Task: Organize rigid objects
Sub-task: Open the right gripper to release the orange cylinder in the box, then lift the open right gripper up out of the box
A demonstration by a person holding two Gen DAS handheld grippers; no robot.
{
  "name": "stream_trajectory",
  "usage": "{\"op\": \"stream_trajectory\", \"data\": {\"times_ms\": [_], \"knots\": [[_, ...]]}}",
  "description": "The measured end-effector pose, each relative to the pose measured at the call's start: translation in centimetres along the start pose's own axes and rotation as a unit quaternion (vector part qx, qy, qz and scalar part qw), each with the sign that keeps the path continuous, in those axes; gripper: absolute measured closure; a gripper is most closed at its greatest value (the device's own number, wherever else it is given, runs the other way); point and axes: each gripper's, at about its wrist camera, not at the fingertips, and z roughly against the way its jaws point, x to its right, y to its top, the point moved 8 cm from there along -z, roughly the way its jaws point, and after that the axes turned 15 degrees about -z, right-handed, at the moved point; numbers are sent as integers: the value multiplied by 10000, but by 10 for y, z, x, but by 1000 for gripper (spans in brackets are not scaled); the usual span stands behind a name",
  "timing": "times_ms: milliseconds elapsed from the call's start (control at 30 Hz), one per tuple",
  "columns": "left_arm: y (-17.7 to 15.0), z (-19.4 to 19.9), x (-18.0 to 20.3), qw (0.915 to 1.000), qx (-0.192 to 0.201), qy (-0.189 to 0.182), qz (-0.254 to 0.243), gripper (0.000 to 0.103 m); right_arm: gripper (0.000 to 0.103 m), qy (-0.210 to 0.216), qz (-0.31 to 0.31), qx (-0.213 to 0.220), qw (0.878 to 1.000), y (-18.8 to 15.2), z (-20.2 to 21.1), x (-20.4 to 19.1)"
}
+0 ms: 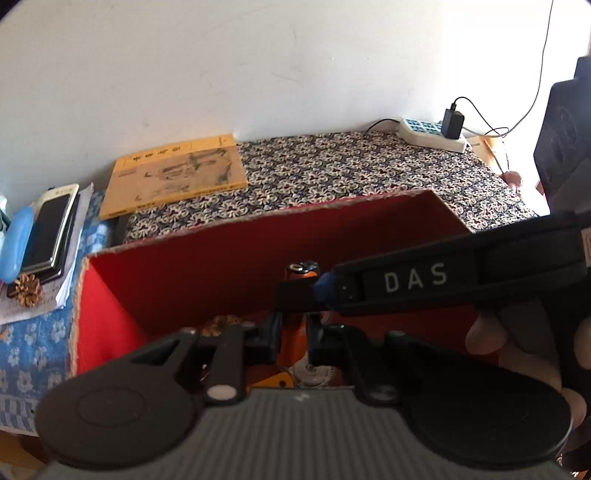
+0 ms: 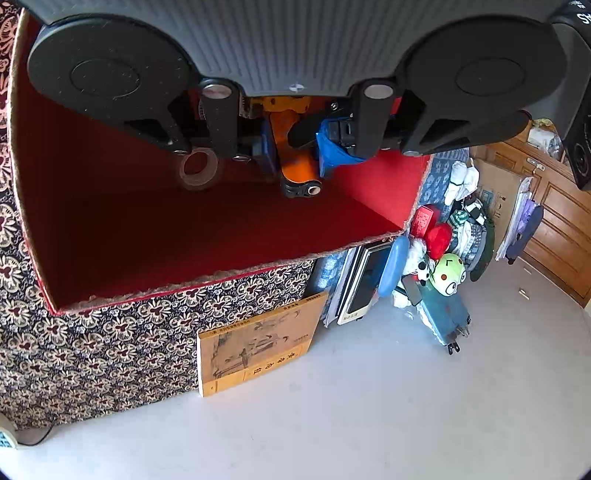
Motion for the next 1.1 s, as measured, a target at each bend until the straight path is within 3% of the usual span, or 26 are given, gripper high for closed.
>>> {"op": "stream_trajectory", "data": {"times_ms": [400, 567, 733, 767, 833, 967, 1033, 1100], "knots": [[-2, -14, 0, 9997, -220, 108, 95, 97, 91, -206, 30, 228, 9995, 5, -1, 4], [-4, -17, -2, 9989, -337, 291, 155, 91, 91, -143, -315, 465, 9983, 11, 6, 14], [-8, -14, -6, 9972, -461, 543, 241, 89, 91, -261, -269, 710, 9968, 11, 13, 14], [-8, -12, -7, 9966, -496, 606, 254, 87, 91, -330, -262, 747, 9963, 10, 14, 14], [-11, -7, -9, 9952, -570, 740, 283, 70, 90, -476, -225, 848, 9950, 8, 18, 16], [-11, 11, -10, 9939, -492, 935, 308, 63, 90, -614, -297, 949, 9931, 1, 32, 19], [-10, 20, -8, 9929, -454, 1068, 278, 52, 90, -689, -309, 1008, 9920, -3, 41, 19], [-9, 29, -7, 9919, -426, 1167, 276, 49, 90, -773, -242, 1103, 9906, -7, 51, 17]]}}
